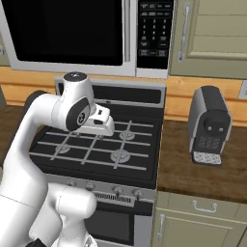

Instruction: Turn off the rear left burner of the stove.

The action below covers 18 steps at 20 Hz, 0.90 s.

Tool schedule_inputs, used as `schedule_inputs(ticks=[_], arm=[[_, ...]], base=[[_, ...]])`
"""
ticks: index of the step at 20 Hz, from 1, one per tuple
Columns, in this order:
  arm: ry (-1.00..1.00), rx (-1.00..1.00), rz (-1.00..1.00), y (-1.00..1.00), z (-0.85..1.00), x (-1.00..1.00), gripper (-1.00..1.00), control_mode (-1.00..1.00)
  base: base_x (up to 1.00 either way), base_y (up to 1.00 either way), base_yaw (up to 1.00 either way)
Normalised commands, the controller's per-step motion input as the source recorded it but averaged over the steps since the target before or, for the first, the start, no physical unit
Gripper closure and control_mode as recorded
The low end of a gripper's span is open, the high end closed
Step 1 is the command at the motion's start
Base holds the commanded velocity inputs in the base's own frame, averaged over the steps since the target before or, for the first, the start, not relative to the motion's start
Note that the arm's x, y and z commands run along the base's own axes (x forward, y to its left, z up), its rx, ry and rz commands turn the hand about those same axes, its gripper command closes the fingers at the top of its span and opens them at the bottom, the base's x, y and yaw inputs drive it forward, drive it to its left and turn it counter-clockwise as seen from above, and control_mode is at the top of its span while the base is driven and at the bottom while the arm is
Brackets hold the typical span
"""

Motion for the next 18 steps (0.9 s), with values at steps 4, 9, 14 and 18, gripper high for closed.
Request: schedule_inputs(ticks=[4, 9, 14, 18], arm=[[-0.01, -0.03, 0.03, 0.11, 0.00, -0.14, -1.00, -1.00], [-0.02, -0.23, 0.21, 0.79, -0.08, -0.41, -1.00, -1.00], [-0.01, -0.20, 0.21, 0.99, -0.15, -0.51, -1.00, -1.00], [0.00, -0.14, 0.22, 1.00, -0.22, -0.44, -1.00, -1.00]], base=[[0.00, 0.00, 0.00], [0.00, 0.00, 0.00], [0.00, 0.00, 0.00], [0.00, 0.00, 0.00]])
